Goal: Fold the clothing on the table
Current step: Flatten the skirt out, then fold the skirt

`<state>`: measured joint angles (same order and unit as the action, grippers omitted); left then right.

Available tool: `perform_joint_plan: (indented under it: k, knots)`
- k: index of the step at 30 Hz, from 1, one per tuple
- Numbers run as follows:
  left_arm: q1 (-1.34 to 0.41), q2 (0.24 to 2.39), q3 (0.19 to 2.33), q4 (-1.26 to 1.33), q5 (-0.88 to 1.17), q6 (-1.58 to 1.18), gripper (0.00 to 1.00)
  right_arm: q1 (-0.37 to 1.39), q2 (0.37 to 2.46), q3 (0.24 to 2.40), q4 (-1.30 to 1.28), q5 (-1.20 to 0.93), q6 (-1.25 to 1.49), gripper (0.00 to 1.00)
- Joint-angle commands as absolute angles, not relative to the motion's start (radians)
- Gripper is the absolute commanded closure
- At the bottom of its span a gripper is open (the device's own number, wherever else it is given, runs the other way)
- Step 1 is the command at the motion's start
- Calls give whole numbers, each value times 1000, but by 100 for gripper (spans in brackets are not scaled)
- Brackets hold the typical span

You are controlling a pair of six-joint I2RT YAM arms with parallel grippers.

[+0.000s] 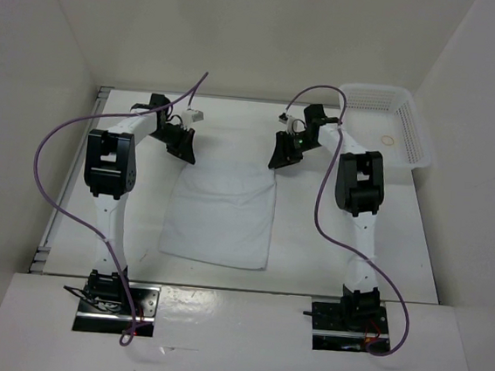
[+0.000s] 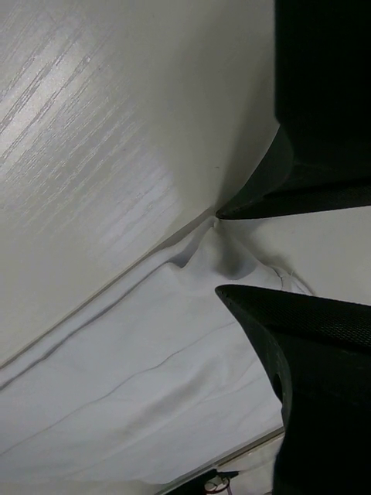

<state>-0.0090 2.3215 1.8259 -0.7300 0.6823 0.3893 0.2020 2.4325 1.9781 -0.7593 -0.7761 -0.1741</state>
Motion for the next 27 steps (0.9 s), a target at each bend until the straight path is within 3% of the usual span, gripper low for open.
perform_joint_plan:
  k: [1,11,18,27]
  knots:
    - [-6,2342,1793,-752,641,416,93,196,2476,2006,-769,-749,-184,55]
    - [-6,2342,1793,-752,641,416,98,206,2503,2045,-769,-729,-175,69]
    - [-6,2352,1816,-761,641,416,100,224,2522,2085,-787,-696,-166,100]
    - [3,2323,1960,-805,650,416,100,224,2453,2183,-805,-630,-166,100]
